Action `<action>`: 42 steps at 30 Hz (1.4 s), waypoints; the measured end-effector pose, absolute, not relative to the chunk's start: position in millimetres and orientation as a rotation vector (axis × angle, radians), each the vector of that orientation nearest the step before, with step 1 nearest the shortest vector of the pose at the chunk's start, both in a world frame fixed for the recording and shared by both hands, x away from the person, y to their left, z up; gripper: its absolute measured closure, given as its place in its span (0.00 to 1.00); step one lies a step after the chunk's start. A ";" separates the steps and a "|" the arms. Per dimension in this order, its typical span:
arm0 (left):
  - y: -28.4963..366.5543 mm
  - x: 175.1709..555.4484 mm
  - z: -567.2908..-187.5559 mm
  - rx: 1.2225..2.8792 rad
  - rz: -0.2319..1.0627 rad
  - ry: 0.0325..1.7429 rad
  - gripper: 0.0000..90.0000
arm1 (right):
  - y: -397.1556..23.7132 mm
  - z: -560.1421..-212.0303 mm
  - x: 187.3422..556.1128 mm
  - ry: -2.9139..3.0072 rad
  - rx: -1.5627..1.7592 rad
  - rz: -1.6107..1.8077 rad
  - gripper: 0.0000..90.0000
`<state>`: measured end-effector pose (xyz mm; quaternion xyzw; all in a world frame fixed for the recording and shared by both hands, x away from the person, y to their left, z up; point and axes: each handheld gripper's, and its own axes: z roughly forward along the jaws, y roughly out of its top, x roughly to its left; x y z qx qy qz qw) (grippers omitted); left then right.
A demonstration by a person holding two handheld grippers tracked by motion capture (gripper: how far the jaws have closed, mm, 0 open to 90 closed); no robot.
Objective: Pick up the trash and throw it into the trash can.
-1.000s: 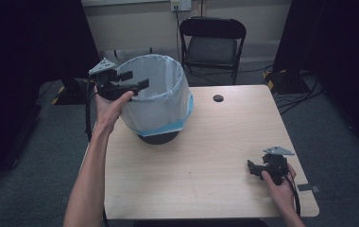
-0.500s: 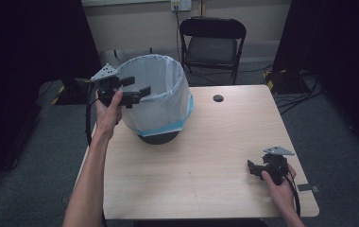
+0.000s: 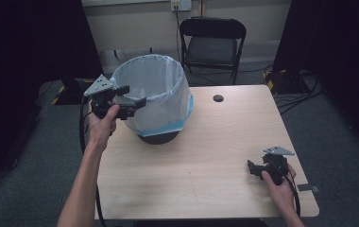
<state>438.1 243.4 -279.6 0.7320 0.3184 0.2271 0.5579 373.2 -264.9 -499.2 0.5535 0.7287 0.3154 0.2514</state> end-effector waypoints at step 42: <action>267.0 357.5 -395.2 1.890 0.482 0.831 0.18 | -264.9 -499.3 373.2 1.983 1.505 0.859 0.16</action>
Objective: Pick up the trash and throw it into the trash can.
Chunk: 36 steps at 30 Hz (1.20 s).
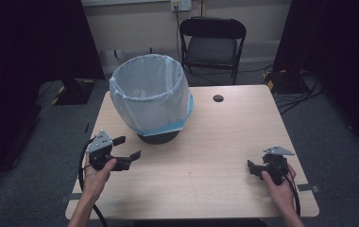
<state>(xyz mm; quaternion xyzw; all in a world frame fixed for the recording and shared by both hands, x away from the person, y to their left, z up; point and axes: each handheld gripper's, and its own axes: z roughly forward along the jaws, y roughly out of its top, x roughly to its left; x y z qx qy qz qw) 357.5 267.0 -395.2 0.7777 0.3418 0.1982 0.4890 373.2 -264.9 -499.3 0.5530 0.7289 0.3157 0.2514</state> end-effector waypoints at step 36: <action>282.0 352.8 -500.4 2.111 0.468 1.057 0.16 | -265.1 -499.2 373.2 1.984 1.504 0.857 0.16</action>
